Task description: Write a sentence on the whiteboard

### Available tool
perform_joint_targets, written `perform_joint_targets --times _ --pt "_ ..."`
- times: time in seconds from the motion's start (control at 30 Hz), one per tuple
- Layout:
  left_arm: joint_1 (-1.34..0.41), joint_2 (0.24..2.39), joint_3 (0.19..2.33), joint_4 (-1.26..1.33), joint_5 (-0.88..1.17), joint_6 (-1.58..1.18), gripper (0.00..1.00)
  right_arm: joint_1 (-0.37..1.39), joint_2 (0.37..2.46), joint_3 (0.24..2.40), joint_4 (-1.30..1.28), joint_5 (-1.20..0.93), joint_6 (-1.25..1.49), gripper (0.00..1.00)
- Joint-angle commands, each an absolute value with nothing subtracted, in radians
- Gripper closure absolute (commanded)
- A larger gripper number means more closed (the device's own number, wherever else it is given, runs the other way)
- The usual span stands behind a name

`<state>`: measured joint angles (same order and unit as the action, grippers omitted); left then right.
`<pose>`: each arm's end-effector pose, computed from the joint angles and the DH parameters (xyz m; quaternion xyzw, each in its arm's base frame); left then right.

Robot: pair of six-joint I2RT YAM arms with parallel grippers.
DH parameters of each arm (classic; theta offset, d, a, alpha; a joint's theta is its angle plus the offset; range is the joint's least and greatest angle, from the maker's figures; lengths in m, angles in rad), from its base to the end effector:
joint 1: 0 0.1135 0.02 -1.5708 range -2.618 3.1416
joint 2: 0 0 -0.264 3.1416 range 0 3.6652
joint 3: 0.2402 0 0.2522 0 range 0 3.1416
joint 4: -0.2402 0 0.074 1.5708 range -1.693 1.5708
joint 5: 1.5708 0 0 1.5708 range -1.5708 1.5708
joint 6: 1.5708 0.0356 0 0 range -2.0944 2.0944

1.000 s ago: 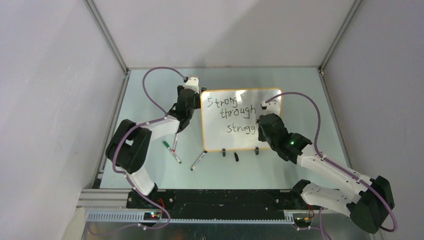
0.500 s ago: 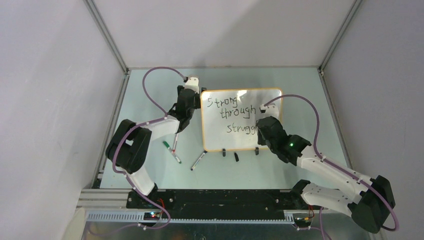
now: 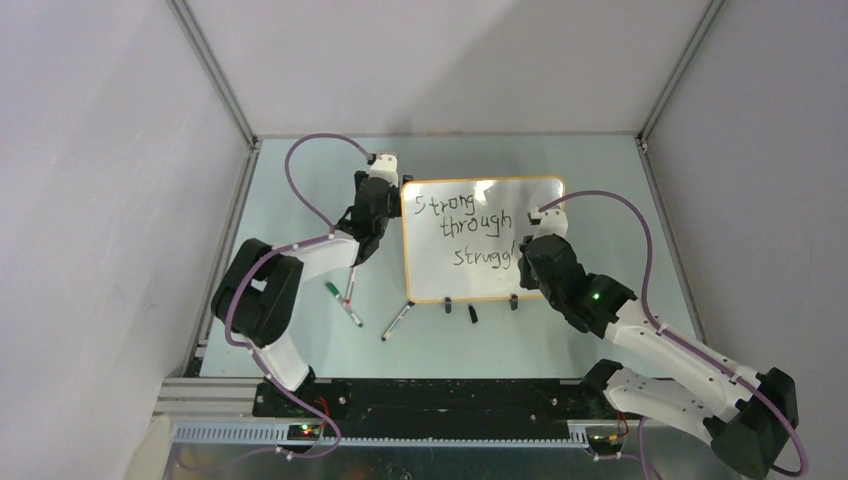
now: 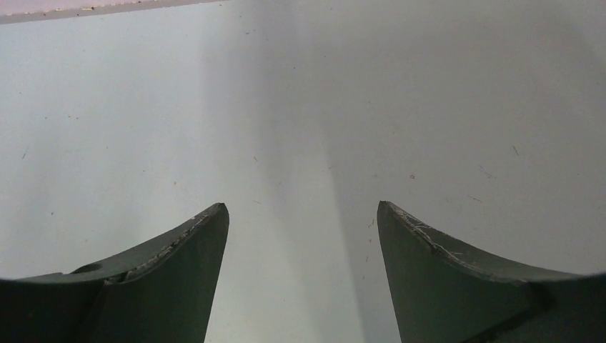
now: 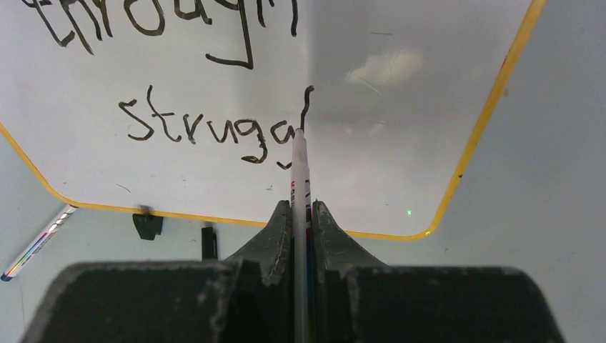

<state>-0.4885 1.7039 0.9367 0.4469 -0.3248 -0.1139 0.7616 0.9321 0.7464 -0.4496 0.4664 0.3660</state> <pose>0.3367 -0.1661 0.2144 0.0560 0.8038 -0.0462 0.5905 0.1555 0.1262 0.2764 -0.0685 0.8720 0.0601 0.4810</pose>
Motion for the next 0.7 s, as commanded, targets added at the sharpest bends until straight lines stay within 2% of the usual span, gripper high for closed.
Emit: perform_joint_targets --times 0.0,0.67 --pt "-0.492 1.683 0.93 0.491 -0.317 -0.114 0.18 0.747 0.929 0.748 -0.424 0.488 0.35 1.0" --pt "-0.493 1.684 0.931 0.49 -0.317 -0.114 0.18 0.724 1.0 0.749 -0.389 0.479 0.331 1.0"
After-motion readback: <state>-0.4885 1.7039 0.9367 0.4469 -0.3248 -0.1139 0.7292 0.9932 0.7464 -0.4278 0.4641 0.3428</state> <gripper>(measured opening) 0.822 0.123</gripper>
